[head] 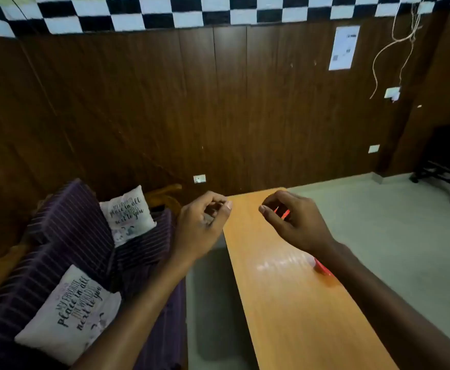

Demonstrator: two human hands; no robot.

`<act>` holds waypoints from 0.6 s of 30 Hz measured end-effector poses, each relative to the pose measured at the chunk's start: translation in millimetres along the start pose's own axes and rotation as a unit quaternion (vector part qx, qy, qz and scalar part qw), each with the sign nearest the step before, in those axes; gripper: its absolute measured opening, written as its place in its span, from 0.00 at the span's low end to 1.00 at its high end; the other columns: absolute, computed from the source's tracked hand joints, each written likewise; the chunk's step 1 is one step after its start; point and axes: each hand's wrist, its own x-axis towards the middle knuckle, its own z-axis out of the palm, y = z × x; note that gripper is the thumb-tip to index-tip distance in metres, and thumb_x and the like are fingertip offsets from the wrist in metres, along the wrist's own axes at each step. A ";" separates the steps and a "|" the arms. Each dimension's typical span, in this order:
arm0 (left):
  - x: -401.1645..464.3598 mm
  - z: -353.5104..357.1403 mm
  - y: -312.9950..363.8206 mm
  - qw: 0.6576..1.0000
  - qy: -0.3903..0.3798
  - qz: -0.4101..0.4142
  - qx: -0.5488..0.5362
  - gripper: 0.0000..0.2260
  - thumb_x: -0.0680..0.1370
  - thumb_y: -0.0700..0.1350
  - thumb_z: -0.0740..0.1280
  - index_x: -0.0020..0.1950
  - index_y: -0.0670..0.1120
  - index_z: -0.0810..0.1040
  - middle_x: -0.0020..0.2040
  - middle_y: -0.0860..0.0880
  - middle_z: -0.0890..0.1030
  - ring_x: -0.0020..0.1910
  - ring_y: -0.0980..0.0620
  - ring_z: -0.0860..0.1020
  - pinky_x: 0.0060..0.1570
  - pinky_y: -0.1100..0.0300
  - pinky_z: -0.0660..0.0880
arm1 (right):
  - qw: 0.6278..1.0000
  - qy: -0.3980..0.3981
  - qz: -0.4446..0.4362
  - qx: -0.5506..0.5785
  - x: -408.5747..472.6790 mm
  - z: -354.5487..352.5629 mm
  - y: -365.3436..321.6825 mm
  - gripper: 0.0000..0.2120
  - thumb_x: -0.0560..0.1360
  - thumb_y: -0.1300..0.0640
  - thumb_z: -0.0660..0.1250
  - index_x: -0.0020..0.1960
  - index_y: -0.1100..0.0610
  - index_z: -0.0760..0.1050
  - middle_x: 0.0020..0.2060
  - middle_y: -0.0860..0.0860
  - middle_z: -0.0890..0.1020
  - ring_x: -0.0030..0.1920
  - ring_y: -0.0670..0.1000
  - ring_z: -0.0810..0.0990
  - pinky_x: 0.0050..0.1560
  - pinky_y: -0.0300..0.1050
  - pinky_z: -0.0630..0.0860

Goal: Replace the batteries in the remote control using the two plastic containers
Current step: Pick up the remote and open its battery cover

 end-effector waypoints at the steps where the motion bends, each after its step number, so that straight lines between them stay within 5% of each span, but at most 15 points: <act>1: 6.2 9.8 -14.9 1.000 -0.007 -0.016 -0.017 0.07 0.80 0.51 0.68 0.51 0.50 0.82 0.43 0.56 0.83 0.43 0.60 0.81 0.37 0.66 0.77 | 1.000 0.003 0.014 0.009 3.4 10.6 14.4 0.12 0.79 0.46 0.68 0.50 0.54 0.82 0.42 0.46 0.84 0.40 0.44 0.81 0.37 0.47 0.82; 5: 31.3 46.1 -76.7 0.994 -0.047 -0.091 -0.044 0.09 0.78 0.55 0.68 0.51 0.52 0.82 0.44 0.57 0.84 0.44 0.57 0.82 0.41 0.49 0.83 | 0.996 -0.019 0.072 0.038 20.7 56.2 71.0 0.07 0.79 0.51 0.71 0.48 0.54 0.82 0.40 0.44 0.83 0.38 0.44 0.81 0.36 0.46 0.80; 18: 150.4 157.0 -234.8 0.948 -0.189 -0.232 -0.106 0.10 0.77 0.57 0.68 0.48 0.52 0.82 0.40 0.50 0.86 0.41 0.53 0.85 0.46 0.43 0.82 | 0.954 -0.063 0.286 0.070 91.5 156.9 221.9 0.06 0.77 0.45 0.70 0.45 0.46 0.80 0.39 0.42 0.84 0.37 0.46 0.84 0.41 0.53 0.82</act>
